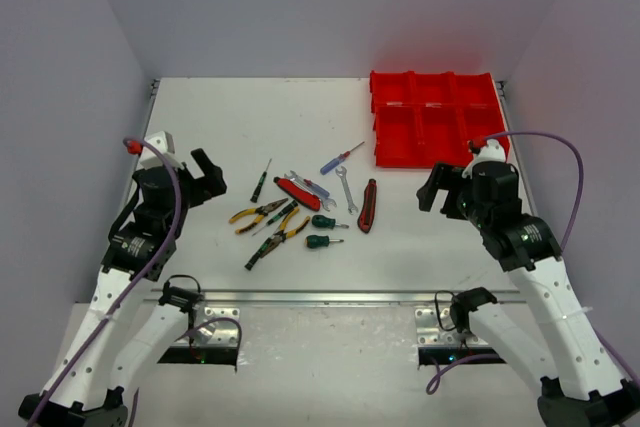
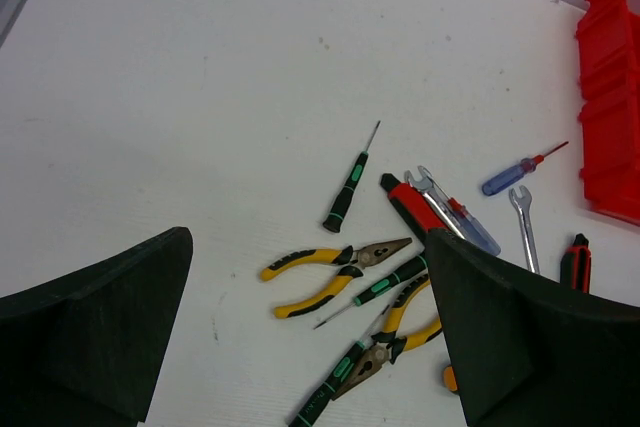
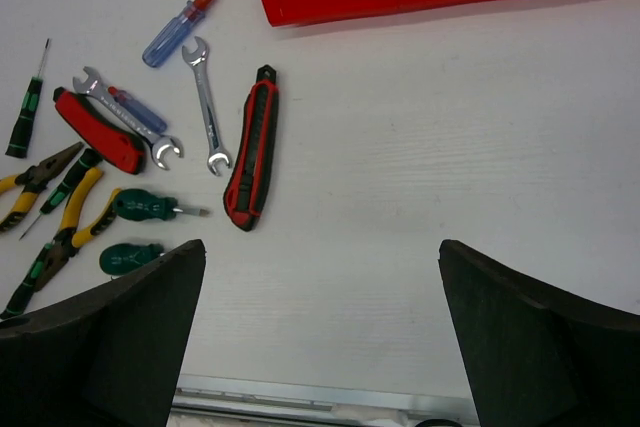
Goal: Sort the tools into containers
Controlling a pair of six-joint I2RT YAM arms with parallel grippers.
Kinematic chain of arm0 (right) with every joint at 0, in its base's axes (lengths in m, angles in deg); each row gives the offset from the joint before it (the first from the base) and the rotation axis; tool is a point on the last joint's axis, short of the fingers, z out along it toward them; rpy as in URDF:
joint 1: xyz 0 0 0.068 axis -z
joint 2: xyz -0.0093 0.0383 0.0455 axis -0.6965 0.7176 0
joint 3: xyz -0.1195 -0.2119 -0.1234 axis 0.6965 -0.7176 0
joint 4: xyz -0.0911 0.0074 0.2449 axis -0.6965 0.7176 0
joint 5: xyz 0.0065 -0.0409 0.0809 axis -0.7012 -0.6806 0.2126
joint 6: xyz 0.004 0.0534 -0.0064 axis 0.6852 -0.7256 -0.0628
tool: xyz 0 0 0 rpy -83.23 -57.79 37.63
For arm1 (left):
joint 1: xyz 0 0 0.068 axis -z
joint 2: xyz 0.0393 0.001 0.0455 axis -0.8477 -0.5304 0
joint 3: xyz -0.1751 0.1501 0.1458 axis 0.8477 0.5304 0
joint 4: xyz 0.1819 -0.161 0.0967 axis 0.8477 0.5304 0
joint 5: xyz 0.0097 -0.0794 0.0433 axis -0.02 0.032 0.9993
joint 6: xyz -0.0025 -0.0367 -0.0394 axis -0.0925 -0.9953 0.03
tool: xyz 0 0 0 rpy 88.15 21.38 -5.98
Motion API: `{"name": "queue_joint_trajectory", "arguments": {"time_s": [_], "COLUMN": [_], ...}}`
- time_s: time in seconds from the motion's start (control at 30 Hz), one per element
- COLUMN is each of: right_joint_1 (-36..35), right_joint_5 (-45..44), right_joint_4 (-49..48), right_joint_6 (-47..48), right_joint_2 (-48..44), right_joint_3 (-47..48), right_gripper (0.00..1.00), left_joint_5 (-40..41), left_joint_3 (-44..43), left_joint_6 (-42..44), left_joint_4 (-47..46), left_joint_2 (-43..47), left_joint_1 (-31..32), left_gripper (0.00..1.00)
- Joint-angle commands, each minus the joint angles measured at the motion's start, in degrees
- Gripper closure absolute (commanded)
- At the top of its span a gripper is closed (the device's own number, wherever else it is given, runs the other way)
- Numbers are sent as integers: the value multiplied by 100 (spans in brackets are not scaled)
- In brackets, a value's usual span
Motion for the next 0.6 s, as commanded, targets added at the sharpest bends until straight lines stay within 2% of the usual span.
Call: {"name": "queue_joint_trajectory", "arguments": {"time_s": [0.0, 0.13, 0.23, 0.33, 0.43, 0.57], "right_joint_1": [-10, -10, -10, -10, -9, -56], "right_joint_5": [-162, -54, 498, 616, 707, 871], "right_joint_4": [-63, -249, -581, -636, -556, -513], "right_joint_6": [-113, -335, -395, -485, -506, -643], "right_joint_2": [1, -50, -24, 283, 927, 2494], "right_joint_3": [137, -2, -134, -60, 259, 726], "right_gripper": [1, 1, 1, 1, 1, 1], "left_joint_5": [-29, -83, -84, -84, -92, -138], "left_joint_3": [-74, -60, -51, -51, -43, -15], "left_joint_6": [-61, -69, -61, -61, -52, -34], "left_joint_4": [-210, -241, -241, -249, -259, -261], "left_joint_2": [76, 98, 127, 150, 143, 169], "left_joint_1": [58, 58, 58, 58, 58, 58], "left_gripper": [0, 0, 0, 0, 0, 0]}}
